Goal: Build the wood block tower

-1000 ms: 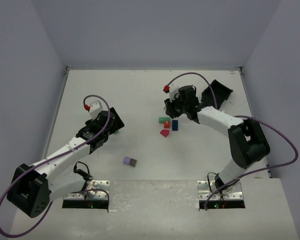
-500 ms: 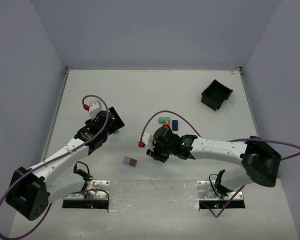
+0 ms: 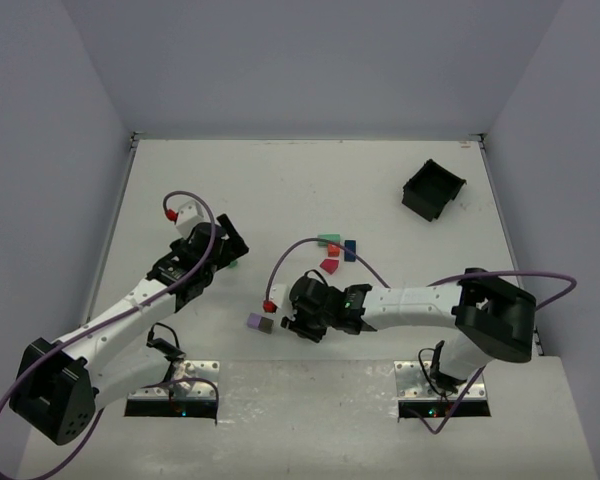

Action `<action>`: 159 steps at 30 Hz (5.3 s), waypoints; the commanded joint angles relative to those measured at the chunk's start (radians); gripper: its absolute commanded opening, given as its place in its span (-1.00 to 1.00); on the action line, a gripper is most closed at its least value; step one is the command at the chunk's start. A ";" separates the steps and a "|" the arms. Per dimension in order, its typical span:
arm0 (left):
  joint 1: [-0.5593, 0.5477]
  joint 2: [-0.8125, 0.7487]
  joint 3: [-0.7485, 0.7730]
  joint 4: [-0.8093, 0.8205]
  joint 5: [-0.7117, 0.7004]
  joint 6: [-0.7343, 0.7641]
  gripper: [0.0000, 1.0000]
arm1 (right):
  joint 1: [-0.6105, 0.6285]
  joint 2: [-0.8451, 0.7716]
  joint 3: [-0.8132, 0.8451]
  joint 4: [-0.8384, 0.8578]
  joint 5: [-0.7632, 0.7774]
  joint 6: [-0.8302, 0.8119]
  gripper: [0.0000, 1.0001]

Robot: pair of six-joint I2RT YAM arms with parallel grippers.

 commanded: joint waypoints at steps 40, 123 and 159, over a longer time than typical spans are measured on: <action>-0.009 -0.013 -0.007 0.036 -0.005 0.004 1.00 | 0.028 0.199 0.173 0.071 -0.077 0.083 -0.27; -0.009 0.036 0.031 -0.003 -0.062 -0.016 1.00 | 0.027 -0.028 0.102 0.095 0.063 0.081 0.97; 0.067 0.586 0.191 0.088 -0.045 0.003 0.25 | -0.190 -0.279 -0.211 0.351 0.130 0.196 0.97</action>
